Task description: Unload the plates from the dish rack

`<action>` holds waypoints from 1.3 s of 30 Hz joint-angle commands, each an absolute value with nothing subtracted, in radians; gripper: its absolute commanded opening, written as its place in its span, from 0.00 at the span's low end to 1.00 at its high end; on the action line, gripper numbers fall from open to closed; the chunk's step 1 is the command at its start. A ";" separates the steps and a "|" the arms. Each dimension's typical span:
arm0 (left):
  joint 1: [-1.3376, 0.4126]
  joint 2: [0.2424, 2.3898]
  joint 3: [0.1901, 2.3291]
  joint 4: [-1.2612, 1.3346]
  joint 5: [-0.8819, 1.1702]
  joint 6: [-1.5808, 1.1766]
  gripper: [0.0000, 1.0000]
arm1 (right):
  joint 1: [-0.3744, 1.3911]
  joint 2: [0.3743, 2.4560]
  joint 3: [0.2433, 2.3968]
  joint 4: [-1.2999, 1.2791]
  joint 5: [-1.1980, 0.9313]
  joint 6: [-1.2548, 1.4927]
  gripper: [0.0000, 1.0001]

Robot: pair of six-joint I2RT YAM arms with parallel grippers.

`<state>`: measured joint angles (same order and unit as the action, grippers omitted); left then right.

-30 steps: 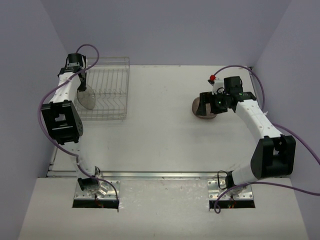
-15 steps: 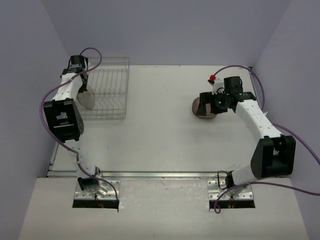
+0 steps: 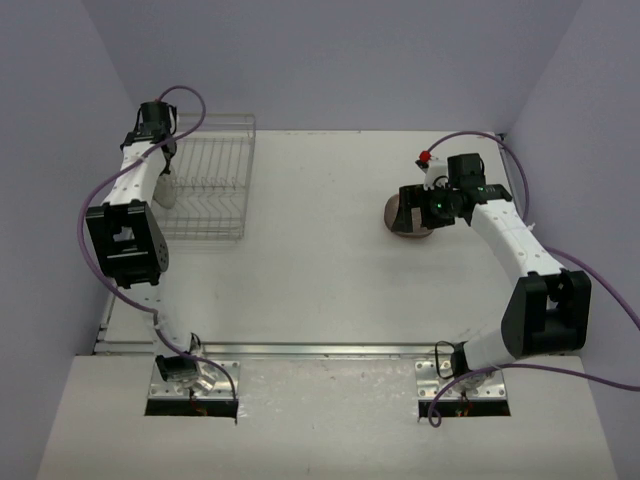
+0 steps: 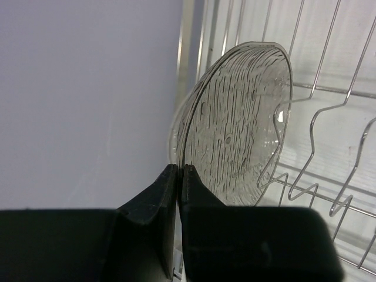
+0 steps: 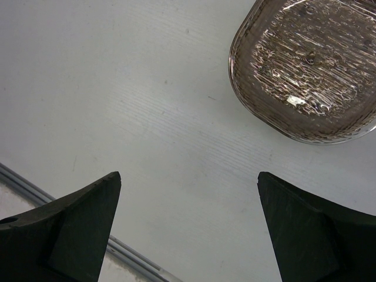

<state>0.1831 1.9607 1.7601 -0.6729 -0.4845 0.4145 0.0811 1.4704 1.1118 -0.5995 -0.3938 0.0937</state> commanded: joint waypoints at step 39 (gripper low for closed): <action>-0.249 1.390 1.495 -0.558 0.405 -0.227 0.00 | 0.399 1.648 1.419 -0.163 -0.556 0.766 0.49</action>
